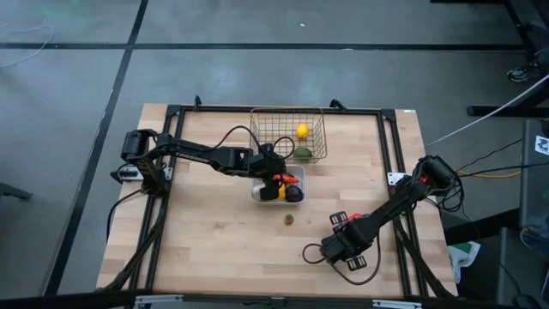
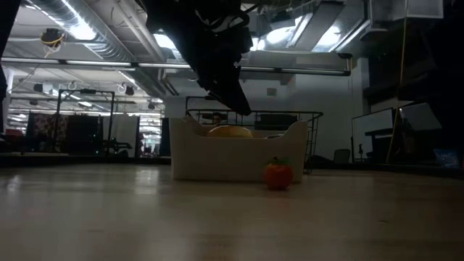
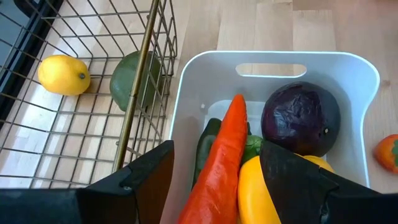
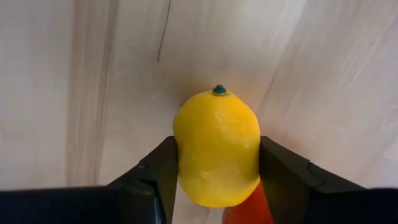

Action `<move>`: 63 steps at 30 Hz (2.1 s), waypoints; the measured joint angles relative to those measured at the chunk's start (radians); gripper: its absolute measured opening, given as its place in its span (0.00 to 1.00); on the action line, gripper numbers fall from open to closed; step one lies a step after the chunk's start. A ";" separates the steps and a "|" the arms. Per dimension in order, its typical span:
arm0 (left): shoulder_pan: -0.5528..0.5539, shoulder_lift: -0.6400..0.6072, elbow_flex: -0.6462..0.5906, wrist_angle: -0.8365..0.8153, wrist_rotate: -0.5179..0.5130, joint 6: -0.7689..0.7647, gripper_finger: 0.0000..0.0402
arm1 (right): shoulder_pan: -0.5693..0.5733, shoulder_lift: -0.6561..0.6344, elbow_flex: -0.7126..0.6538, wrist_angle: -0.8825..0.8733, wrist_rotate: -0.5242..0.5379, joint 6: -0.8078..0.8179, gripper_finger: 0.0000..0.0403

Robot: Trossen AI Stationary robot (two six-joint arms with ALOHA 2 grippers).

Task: Sort produce into baskets
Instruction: Put the yellow lemon into the black wire basket

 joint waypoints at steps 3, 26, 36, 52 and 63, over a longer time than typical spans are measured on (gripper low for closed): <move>0.000 -0.010 0.000 -0.001 0.000 0.005 0.59 | -0.013 0.001 0.030 -0.002 0.000 -0.005 0.44; -0.001 -0.516 0.000 -0.381 0.000 -0.072 0.59 | -0.454 -0.001 0.599 -0.263 0.347 -0.626 0.45; -0.001 -0.740 -0.060 -0.422 0.000 -0.073 0.59 | -0.729 0.000 0.619 -0.162 0.350 -0.733 0.45; -0.001 -0.876 -0.516 0.117 0.002 -0.136 0.59 | -0.963 0.000 0.619 -0.012 0.280 -0.730 0.46; -0.001 -0.877 -0.631 0.347 0.003 -0.144 0.59 | -0.968 0.000 0.618 -0.012 0.267 -0.730 0.69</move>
